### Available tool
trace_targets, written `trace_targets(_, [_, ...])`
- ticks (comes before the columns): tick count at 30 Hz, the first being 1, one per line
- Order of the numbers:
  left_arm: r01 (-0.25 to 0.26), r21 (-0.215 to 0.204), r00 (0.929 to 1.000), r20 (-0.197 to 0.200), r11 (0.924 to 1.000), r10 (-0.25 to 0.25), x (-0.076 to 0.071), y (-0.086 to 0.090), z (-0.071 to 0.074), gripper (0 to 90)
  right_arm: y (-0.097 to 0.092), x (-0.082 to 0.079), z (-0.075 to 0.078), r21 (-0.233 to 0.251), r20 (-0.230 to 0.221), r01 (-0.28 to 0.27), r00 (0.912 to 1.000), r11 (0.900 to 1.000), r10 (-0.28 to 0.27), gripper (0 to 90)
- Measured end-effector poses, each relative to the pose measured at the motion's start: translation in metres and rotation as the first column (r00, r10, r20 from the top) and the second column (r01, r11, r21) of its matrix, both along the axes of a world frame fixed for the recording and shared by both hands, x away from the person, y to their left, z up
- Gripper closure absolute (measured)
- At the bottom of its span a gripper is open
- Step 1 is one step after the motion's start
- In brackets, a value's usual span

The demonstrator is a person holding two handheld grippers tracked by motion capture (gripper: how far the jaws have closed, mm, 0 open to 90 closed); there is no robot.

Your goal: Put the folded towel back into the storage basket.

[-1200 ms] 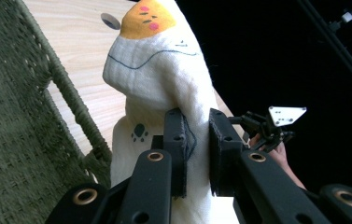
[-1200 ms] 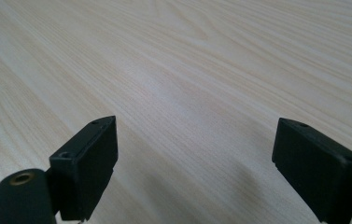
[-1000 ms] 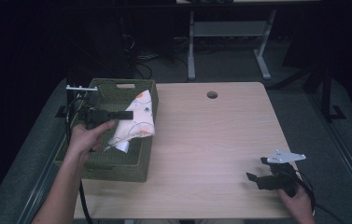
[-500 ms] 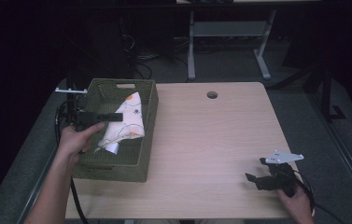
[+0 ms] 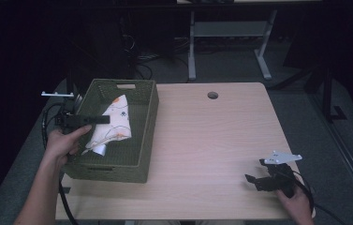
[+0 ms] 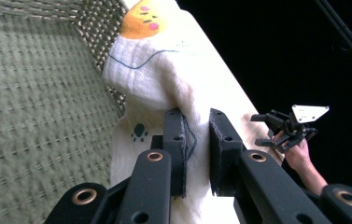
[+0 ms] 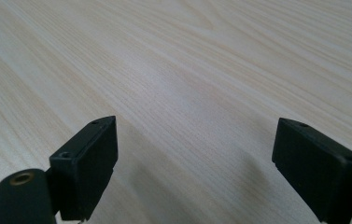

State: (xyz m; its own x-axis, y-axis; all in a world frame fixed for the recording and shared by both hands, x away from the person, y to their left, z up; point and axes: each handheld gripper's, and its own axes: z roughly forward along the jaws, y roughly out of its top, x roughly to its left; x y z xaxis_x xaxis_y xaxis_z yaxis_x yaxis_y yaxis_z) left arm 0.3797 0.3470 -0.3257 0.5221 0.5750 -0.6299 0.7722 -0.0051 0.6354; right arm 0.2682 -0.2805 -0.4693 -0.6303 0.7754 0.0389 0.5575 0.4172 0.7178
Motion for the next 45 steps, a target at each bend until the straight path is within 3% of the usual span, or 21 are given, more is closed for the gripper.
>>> trace_targets(13, [0.016,0.061,0.9998,-0.012,0.9980,-0.015,0.016,0.022,-0.010,79.6,0.003,0.001,-0.004,-0.019,-0.024,0.010,0.9997,0.9998,-0.011,13.9])
trace_targets(18, [0.044,0.135,0.9990,-0.004,0.9899,-0.044,0.028,0.020,-0.013,78.6,0.004,0.002,-0.005,-0.023,-0.031,0.013,0.9994,0.9996,-0.014,13.9])
trace_targets(19, [0.045,0.156,0.9988,0.011,0.9867,-0.048,0.031,0.018,-0.013,75.6,0.005,0.002,-0.006,-0.024,-0.030,0.013,0.9995,0.9996,-0.014,13.9])
trace_targets(20, [0.044,0.180,0.9986,0.023,0.9826,-0.049,0.033,0.015,-0.014,64.1,0.005,0.002,-0.006,-0.025,-0.032,0.012,0.9994,0.9996,-0.013,13.9])
trace_targets(23, [0.052,0.203,0.9983,0.013,0.9779,-0.056,0.039,0.007,-0.017,60.6,0.006,0.002,-0.006,-0.030,-0.035,0.012,0.9993,0.9995,-0.013,13.9])
trace_targets(32, [0.046,0.199,0.9989,-0.004,0.9790,-0.046,0.034,0.002,-0.020,57.0,0.008,0.001,-0.007,-0.036,-0.036,0.005,0.9993,0.9993,-0.006,13.9])
trace_targets(45, [0.038,0.212,0.9992,0.005,0.9765,-0.040,0.028,-0.006,-0.015,55.1,0.008,0.001,-0.006,-0.028,-0.029,-0.009,0.9996,0.9996,0.008,13.9])
